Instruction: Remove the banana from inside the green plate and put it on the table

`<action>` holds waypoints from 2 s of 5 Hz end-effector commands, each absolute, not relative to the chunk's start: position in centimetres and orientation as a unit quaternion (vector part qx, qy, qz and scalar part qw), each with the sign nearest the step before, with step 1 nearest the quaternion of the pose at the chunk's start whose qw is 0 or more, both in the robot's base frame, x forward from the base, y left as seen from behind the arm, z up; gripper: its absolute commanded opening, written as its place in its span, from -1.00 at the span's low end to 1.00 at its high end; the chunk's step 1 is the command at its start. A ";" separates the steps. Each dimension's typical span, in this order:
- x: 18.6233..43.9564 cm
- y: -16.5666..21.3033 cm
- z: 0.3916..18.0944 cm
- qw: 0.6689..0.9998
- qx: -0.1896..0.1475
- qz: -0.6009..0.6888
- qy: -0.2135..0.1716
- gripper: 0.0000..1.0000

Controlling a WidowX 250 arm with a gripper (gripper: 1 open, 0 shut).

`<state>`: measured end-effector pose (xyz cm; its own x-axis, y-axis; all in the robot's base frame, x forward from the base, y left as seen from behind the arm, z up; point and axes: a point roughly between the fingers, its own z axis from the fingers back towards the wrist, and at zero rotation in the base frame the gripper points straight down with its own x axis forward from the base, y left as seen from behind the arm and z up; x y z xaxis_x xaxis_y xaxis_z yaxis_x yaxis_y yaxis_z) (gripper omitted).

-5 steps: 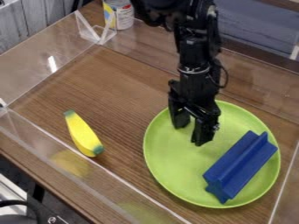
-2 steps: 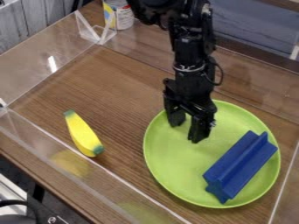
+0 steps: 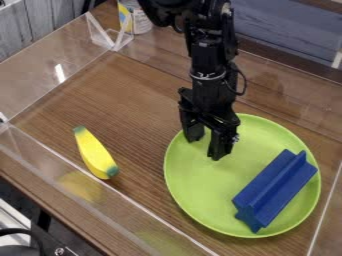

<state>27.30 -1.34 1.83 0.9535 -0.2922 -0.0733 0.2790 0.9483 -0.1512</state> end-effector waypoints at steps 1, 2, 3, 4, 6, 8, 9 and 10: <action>27.0 -0.8 2.0 0.988 -0.068 -0.133 0.049 1.00; 26.9 -0.6 2.1 0.988 -0.068 -0.128 0.048 1.00; 26.9 -0.5 2.1 0.989 -0.068 -0.124 0.048 1.00; 26.9 -0.3 2.2 0.989 -0.067 -0.119 0.048 1.00; 26.8 0.0 2.2 0.991 -0.067 -0.110 0.047 1.00; 26.7 0.3 2.2 0.991 -0.066 -0.105 0.046 1.00; 26.9 0.7 4.5 0.994 -0.059 -0.093 0.029 1.00; 27.0 0.9 6.0 0.994 -0.058 -0.089 0.015 1.00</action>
<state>26.19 0.56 4.42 0.9791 -0.1871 -0.0802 0.1752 0.9751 -0.1357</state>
